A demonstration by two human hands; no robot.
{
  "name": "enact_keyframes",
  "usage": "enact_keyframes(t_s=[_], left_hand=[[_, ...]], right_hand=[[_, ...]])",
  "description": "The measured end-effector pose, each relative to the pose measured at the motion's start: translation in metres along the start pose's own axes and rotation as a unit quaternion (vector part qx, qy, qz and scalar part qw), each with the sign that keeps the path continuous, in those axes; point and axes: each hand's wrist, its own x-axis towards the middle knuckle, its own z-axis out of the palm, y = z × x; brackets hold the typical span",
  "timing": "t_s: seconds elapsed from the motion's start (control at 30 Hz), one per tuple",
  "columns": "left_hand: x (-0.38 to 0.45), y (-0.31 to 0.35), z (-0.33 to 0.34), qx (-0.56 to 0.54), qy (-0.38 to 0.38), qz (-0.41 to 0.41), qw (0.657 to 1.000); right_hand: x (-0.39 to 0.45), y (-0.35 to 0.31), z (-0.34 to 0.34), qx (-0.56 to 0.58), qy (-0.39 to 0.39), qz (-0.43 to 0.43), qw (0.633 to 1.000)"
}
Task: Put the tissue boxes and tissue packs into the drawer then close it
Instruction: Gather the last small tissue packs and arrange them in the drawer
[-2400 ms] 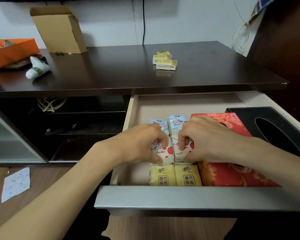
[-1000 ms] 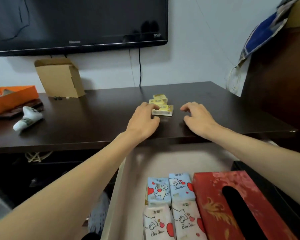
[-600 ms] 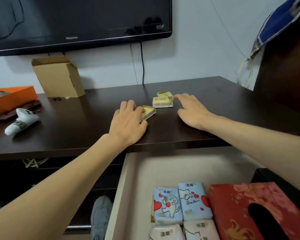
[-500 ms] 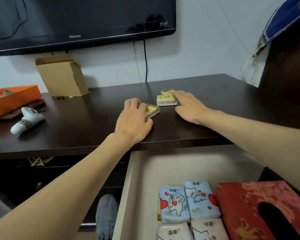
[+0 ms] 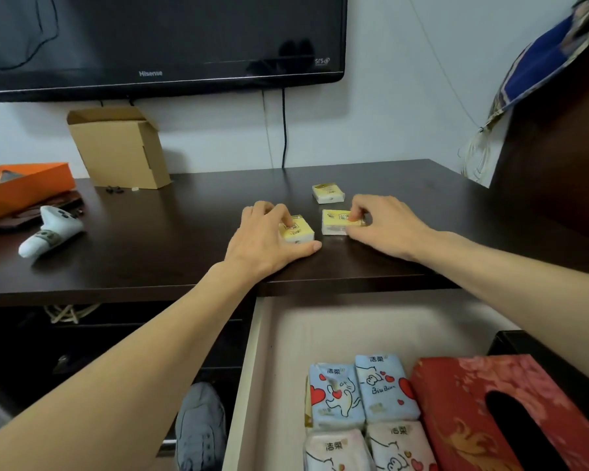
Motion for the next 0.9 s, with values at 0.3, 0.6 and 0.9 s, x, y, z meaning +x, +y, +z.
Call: enact_keyframes(t_s=[0.3,0.6,0.9], left_hand=[[-0.019,-0.002,0.001,-0.030,-0.007,0.026,0.999],[-0.040,0.010,-0.008,0.008,0.038,0.064,0.997],[-0.042,0.022,-0.030,0.041,-0.104,0.079,0.991]], right_hand=[[-0.047,0.000,-0.008,-0.019,0.010,-0.036,0.999],[-0.065,0.001,-0.013,0.117,0.019,-0.001,0.993],[-0.064,0.001,-0.018,0.242,-0.023,0.042,0.969]])
